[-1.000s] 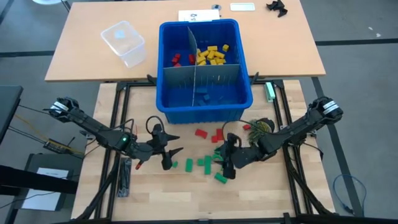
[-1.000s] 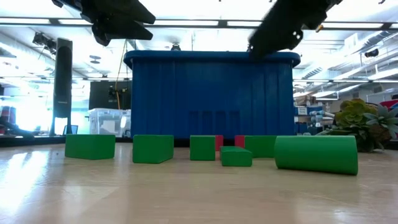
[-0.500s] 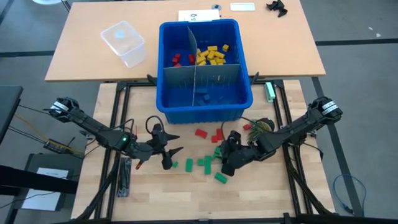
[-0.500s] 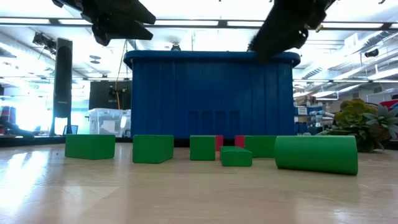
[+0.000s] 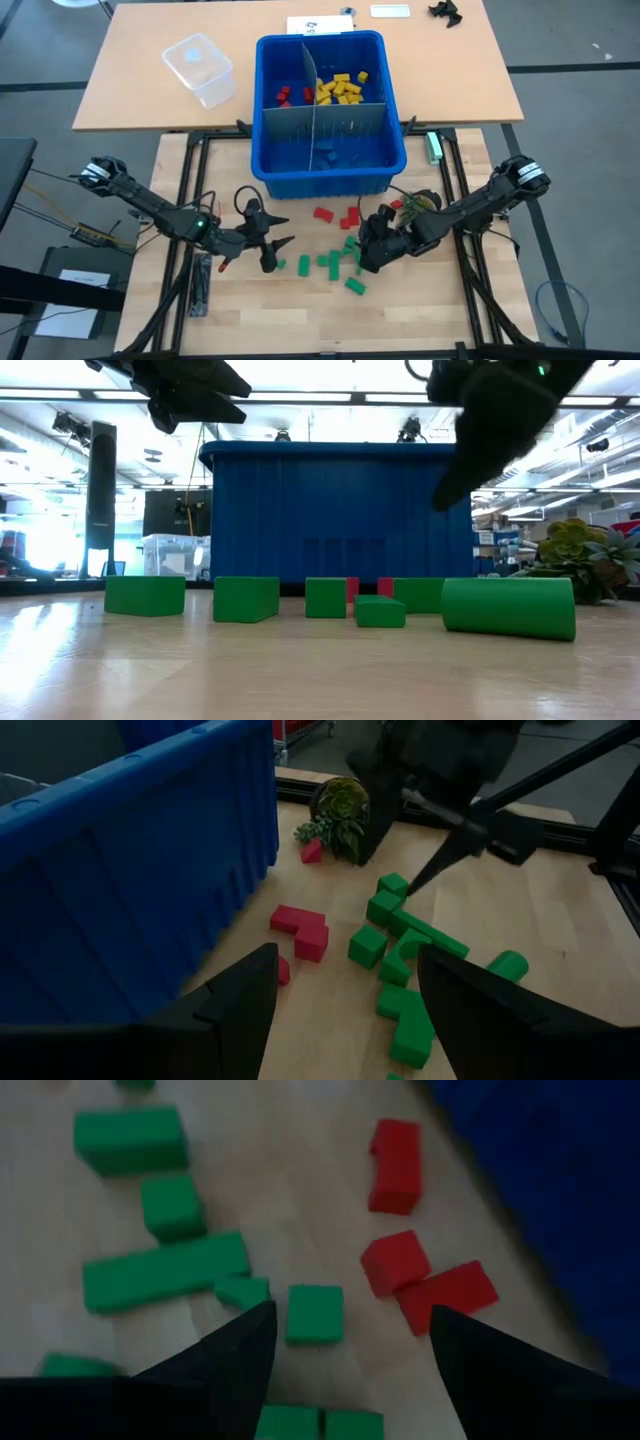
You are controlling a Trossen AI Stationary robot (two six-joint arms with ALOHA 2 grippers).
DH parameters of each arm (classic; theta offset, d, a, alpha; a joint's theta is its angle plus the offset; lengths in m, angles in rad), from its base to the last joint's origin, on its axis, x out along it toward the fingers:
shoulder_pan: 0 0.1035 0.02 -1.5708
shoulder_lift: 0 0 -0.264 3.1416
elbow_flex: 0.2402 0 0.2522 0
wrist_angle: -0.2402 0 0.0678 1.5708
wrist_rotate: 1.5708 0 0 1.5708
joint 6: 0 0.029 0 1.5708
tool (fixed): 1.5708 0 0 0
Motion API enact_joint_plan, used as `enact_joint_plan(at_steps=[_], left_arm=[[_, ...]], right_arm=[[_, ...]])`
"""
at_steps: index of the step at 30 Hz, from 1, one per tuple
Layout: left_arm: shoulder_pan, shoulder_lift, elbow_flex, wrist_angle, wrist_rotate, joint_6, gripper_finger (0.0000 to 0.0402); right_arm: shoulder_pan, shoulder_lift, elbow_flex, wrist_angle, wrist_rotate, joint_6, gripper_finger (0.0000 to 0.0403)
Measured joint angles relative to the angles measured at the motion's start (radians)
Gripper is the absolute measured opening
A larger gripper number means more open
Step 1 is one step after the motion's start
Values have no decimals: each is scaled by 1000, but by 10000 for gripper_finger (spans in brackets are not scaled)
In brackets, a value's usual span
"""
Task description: Sort Items/Unsort Items
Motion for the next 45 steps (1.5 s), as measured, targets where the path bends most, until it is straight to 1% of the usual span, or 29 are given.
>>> enact_joint_plan(at_steps=[4, 8, 12, 13, 16, 21, 27, 31, 34, 39, 45], left_arm=[[0, 0, 0, 0, 0, 0, 248], [0, 0, 0, 12, 0, 0, 248], [0, 0, 0, 24, 0, 5, 248], [0, 0, 0, 25, 0, 5, 248], [0, 0, 0, 29, -2, 5, 248], [0, -1, 0, 55, -9, 5, 248], [0, 0, 0, 85, -9, 5, 248], [0, 0, 0, 89, -9, 2, 248], [0, 0, 0, 103, -9, 2, 248], [0, 0, 0, 114, -9, 5, 248], [0, 0, 0, 111, -9, 6, 248]], right_arm=[[-20, 0, -65, 144, -26, -134, 252], [-75, 0, -114, 257, -39, -226, 241], [-145, 26, -151, 335, -109, -313, 234], [-164, 35, -152, 370, -120, -334, 233], [-213, 54, -163, 405, -144, -387, 230], [-281, 112, -167, 487, -238, -464, 228], [-341, 187, -166, 495, -315, -487, 228], [-360, 212, -166, 501, -362, -487, 226], [-360, 212, -166, 499, -377, -493, 205], [-351, 209, -165, 500, -375, -500, 128], [-287, 183, -139, 476, -357, -482, 128]])
